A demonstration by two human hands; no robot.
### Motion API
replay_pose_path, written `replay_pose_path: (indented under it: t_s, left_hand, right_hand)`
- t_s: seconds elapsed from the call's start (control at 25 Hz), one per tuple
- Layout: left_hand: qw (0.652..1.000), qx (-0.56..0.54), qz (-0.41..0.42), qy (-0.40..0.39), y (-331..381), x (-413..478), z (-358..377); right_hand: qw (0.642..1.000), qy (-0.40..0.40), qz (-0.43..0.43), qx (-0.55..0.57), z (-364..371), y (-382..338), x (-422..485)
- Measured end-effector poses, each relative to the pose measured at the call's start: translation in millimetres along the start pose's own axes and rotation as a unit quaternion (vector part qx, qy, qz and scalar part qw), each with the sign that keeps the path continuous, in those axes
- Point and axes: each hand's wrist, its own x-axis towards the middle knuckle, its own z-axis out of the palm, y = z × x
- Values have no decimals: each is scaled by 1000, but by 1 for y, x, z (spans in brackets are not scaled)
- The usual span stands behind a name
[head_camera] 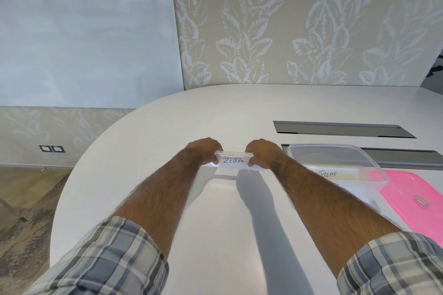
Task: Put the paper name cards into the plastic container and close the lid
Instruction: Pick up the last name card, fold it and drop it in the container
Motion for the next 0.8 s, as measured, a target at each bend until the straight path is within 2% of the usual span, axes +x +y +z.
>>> replay_pose_path:
  t_s: [0.24, 0.44, 0.8]
  left_hand:
    - [999, 0, -15, 47, 60, -30, -40]
    - [997, 10, -5, 80, 133, -37, -62]
    - [995, 19, 27, 96, 243, -18, -63]
  right_hand:
    - [999, 37, -32, -21, -61, 33, -37]
    - [997, 64, -36, -31, -104, 88, -77]
    - [996, 83, 1, -27, -134, 189, -134]
